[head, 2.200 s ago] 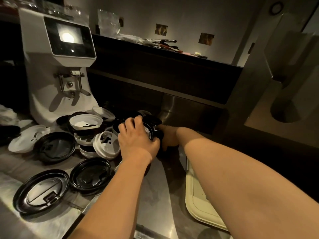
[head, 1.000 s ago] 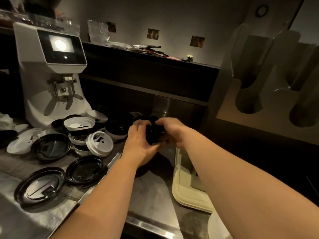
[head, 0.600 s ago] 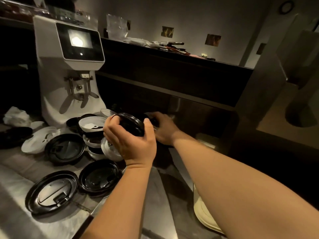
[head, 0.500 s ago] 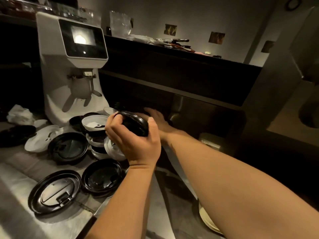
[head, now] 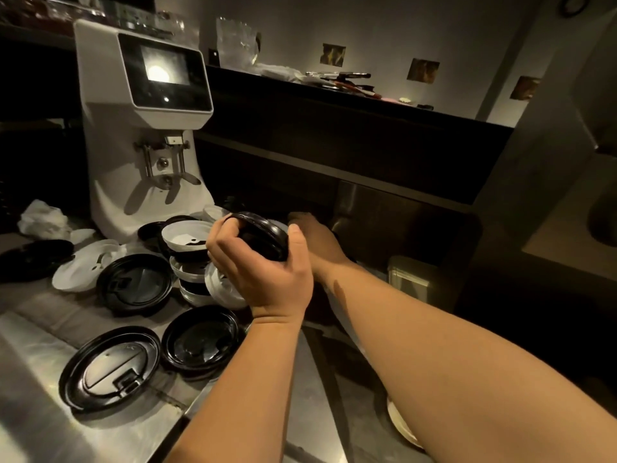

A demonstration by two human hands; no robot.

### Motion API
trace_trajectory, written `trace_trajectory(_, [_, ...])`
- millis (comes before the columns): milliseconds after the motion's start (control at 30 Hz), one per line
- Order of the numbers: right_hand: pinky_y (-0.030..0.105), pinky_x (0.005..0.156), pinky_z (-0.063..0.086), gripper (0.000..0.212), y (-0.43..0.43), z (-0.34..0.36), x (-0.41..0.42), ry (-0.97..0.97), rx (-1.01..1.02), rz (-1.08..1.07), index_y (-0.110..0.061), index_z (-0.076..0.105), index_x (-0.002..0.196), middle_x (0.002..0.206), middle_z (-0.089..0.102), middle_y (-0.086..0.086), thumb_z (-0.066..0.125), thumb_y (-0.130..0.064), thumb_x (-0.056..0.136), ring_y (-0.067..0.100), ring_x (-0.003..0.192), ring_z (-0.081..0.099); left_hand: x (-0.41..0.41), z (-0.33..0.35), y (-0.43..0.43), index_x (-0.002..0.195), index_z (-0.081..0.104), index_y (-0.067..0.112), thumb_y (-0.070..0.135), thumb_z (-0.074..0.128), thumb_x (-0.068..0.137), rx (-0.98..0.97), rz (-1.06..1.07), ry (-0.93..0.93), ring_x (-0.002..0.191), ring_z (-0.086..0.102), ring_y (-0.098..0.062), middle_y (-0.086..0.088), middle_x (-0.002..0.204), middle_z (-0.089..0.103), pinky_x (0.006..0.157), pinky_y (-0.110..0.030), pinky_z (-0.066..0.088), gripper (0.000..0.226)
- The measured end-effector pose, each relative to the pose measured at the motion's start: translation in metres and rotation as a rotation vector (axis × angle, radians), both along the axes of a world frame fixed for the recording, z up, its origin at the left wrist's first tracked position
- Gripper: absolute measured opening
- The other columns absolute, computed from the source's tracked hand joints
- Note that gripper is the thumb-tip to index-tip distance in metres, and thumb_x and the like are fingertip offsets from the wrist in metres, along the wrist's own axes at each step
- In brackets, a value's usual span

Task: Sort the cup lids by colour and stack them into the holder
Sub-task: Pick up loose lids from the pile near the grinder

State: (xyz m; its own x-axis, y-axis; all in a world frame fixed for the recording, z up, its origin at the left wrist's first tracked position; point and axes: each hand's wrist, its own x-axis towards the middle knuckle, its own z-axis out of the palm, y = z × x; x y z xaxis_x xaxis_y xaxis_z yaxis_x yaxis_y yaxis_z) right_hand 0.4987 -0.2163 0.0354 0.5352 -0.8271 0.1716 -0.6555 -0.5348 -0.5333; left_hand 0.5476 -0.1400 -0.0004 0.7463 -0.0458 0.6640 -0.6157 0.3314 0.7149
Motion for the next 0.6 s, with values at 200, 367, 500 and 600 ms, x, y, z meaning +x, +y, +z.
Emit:
trace_trajectory(200, [0.035, 0.086, 0.056, 0.025, 0.029, 0.017, -0.059, -0.485, 0.262, -0.204, -0.027, 0.064, 0.122, 0.11, 0.07, -0.002, 0.063, -0.03, 0.097, 0.018, 0.102, 0.066, 0.001, -0.003, -0.002, 0.118, 0.039, 0.015, 0.031, 0.073, 0.078, -0.013, -0.075, -0.023, 0.11, 0.051, -0.044, -0.026, 0.117, 0.049, 0.094, -0.06, 0.043, 0.055])
trace_trajectory(367, [0.034, 0.089, 0.056, 0.022, 0.101, 0.049, -0.142, -0.485, 0.231, -0.185, -0.028, 0.064, 0.119, 0.106, 0.071, -0.005, 0.064, -0.035, 0.098, 0.015, 0.1, 0.067, -0.021, 0.011, 0.01, 0.118, 0.035, 0.029, 0.039, 0.067, 0.077, 0.009, -0.403, 0.048, 0.106, 0.05, -0.022, -0.003, 0.118, 0.044, 0.098, -0.051, 0.045, 0.053])
trace_trajectory(500, [0.042, 0.089, 0.06, 0.014, 0.156, 0.062, -0.21, -0.685, 0.285, -0.23, -0.03, 0.061, 0.113, 0.106, 0.071, -0.003, 0.06, -0.027, 0.1, 0.018, 0.099, 0.069, -0.071, 0.051, 0.059, 0.127, 0.029, 0.045, 0.033, 0.07, 0.075, 0.032, -0.743, 0.012, 0.11, 0.056, -0.022, -0.01, 0.125, 0.046, 0.097, -0.044, 0.051, 0.067])
trace_trajectory(600, [0.044, 0.087, 0.061, 0.017, 0.192, 0.066, -0.249, -0.915, 0.412, -0.321, -0.023, 0.062, 0.117, 0.113, 0.068, 0.003, 0.054, -0.024, 0.103, 0.023, 0.105, 0.067, -0.112, 0.071, 0.109, 0.133, 0.043, 0.04, 0.017, 0.067, 0.075, 0.052, -1.097, 0.11, 0.094, 0.065, -0.006, 0.004, 0.111, 0.062, 0.08, -0.022, 0.054, 0.067])
